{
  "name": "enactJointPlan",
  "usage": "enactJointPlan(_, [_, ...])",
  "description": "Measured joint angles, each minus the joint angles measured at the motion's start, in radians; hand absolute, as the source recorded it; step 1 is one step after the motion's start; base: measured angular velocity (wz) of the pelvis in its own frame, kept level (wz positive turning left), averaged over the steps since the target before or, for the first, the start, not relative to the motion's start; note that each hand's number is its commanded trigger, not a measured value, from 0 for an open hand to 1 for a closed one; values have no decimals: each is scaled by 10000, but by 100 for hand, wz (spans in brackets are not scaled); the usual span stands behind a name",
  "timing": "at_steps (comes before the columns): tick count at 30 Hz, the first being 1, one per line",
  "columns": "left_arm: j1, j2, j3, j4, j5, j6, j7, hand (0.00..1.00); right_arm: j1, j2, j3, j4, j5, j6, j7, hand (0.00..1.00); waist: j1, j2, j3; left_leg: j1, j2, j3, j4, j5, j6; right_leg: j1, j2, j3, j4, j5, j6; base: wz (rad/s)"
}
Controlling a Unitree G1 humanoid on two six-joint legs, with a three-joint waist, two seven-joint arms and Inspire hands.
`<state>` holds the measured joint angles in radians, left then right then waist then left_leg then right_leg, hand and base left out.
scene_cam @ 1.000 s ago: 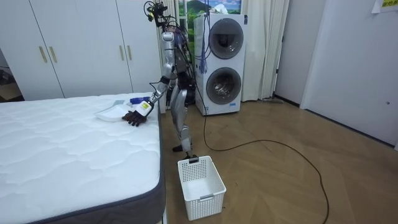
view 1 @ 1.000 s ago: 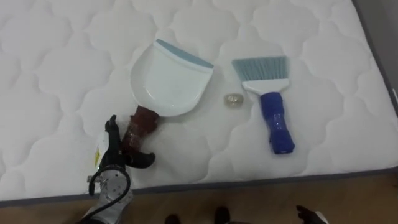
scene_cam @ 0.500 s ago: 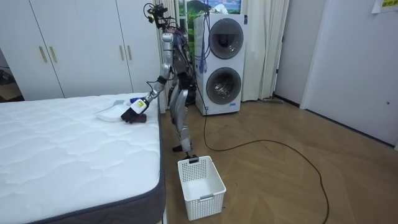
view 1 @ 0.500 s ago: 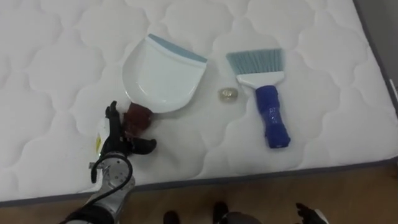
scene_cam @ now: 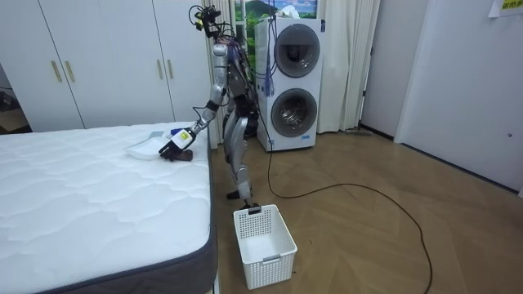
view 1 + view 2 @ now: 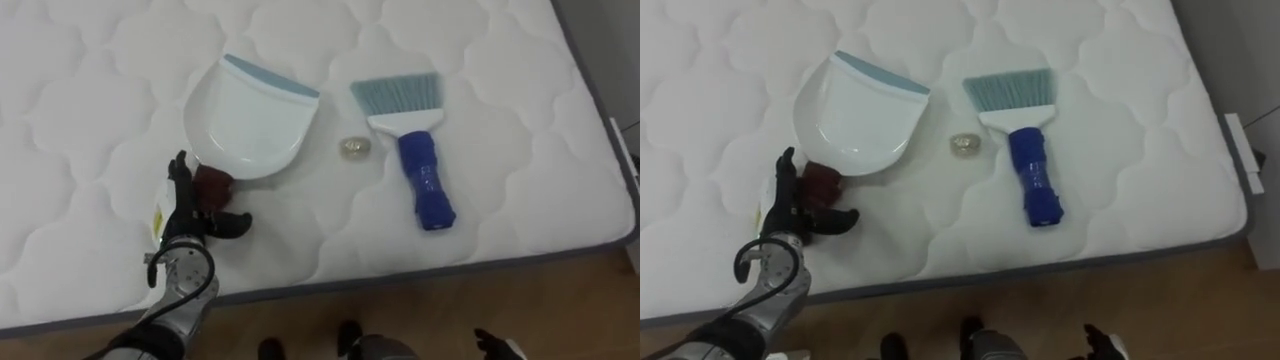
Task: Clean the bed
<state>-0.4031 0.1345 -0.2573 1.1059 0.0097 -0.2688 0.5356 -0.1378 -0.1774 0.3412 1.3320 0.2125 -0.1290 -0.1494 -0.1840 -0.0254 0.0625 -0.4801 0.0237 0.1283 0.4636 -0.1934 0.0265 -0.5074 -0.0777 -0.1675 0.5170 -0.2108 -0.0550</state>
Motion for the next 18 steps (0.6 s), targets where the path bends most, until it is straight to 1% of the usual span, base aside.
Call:
enactJointPlan(9, [-22,16,7,151,-212,6,-197,0,5,21,1,-129,50,11,-3,0,-25,13,-8,-7,10,3,36,-24,-1,12,1,-3,-11,0,0,0])
enactJointPlan(13, [-27,9,8,192,-203,11,-227,0,17,21,2,-173,141,154,-25,0,-21,19,-11,1,9,3,25,-24,-1,7,7,9,6,0,0,0])
enactJointPlan(14, [-33,18,9,257,-204,11,-268,11,19,22,3,-173,141,158,-30,0,-23,20,-12,10,8,6,16,-24,-1,7,9,19,5,0,0,0])
enactJointPlan(16, [-33,23,8,334,-205,9,-311,100,28,22,3,-174,139,158,-69,0,-24,19,-15,23,4,25,-4,-24,-1,7,10,32,2,0,0,0])
enactJointPlan(18, [-36,41,-3,362,-202,9,-387,100,32,21,6,-198,142,158,-152,0,-23,17,-20,28,2,35,-17,-24,-1,7,9,34,-7,0,1,0])
